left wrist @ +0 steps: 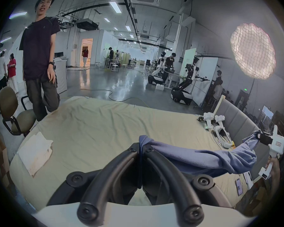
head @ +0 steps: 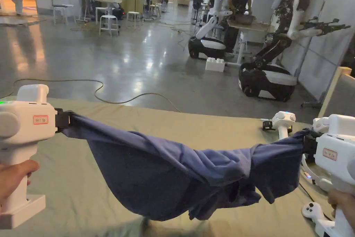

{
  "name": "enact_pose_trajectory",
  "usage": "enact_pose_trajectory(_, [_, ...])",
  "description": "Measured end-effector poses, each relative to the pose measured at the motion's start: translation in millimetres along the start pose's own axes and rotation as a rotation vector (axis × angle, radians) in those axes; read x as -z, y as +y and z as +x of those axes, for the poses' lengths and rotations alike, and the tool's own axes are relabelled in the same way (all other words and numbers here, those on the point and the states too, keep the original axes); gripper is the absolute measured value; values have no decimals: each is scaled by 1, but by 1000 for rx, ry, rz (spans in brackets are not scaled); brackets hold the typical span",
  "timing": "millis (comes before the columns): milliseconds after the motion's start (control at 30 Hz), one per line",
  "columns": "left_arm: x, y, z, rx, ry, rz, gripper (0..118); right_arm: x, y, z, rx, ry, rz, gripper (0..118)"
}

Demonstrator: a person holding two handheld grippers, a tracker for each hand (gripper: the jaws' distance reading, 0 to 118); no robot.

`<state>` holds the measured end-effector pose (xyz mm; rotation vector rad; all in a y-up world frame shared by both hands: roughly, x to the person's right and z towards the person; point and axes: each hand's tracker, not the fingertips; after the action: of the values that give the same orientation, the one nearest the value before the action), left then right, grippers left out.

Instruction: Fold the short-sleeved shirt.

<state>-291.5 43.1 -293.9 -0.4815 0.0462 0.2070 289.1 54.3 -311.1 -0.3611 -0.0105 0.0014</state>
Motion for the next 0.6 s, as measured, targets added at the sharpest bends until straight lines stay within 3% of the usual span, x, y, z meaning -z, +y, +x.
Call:
enact_pose_trajectory(67, [5,17,-2,-1,9,8,4,3,20,-3,30,8,30,4])
enact_pose_trajectory(600, [31,97,-1,30,61,47,4,43,107,-34,-42,-25,95,4])
